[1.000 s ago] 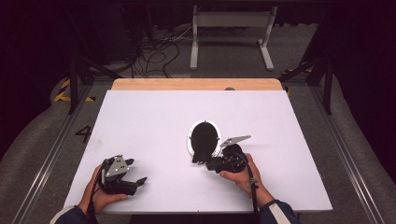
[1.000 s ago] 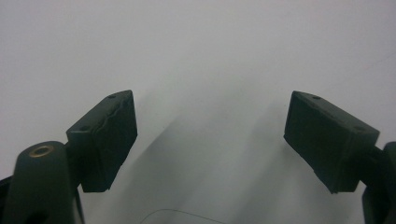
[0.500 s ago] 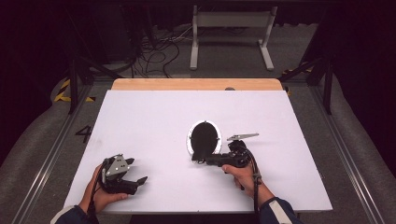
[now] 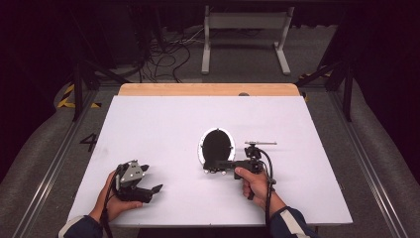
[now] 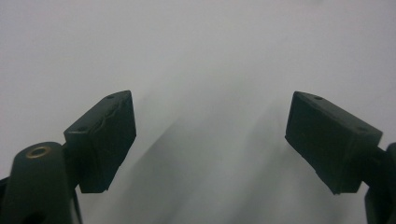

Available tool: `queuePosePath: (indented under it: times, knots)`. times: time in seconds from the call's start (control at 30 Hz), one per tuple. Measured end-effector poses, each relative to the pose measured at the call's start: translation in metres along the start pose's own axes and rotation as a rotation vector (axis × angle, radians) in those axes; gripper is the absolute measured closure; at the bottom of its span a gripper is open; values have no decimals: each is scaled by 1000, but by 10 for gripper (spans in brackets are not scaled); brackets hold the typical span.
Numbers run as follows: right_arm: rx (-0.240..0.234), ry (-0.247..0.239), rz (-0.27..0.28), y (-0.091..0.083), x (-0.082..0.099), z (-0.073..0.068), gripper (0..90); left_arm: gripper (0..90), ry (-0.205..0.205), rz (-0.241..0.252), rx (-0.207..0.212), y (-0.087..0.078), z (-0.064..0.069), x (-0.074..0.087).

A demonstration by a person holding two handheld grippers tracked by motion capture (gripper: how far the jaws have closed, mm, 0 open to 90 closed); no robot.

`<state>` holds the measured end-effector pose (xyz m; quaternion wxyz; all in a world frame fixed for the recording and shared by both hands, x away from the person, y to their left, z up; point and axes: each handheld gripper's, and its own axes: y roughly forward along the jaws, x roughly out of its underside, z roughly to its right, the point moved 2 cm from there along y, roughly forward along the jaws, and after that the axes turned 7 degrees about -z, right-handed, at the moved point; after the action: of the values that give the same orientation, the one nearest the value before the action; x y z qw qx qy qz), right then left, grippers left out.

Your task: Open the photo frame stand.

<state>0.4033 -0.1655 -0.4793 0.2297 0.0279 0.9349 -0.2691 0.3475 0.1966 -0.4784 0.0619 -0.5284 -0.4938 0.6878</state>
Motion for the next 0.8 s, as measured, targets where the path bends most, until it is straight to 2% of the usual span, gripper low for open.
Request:
queuePosePath:
  times: [0.13, 0.27, 0.33, 0.4, 0.43, 0.47, 0.53, 0.57, 0.63, 0.7, 0.8]
  knots:
    - [-29, 24, 16, 5, -4, 2, 577, 177, 4, 12, 27, 8, -3, -13]
    - [-35, 17, 8, 6, -6, 3, 596, 191, -47, 69, 134, 18, -9, -30]
    - [-32, 6, 4, 6, -6, 3, 614, 193, -63, 91, 170, 25, -13, -42]
    - [-39, -15, -1, 6, -7, 5, 640, 191, -65, 90, 203, 34, -15, -53]
    - [-39, -15, -1, 6, -7, 5, 640, 192, -65, 90, 203, 34, -15, -53]
    - [-42, -42, 3, 6, -7, 5, 649, 190, -57, 74, 209, 44, -16, -65]
    - [-45, -58, 4, 6, -7, 5, 654, 186, -53, 73, 216, 48, -16, -70]
    - [-47, -72, -2, 5, -7, 4, 660, 189, -49, 76, 205, 52, -16, -75]
    - [-47, -111, -7, 5, -7, 3, 666, 181, -46, 60, 234, 65, -15, -86]
    - [-48, -139, -8, 5, -7, 2, 671, 188, -44, 64, 249, 71, -15, -91]
    - [-55, -152, -7, 5, -7, 2, 686, 190, -48, 63, 256, 77, -15, -93]
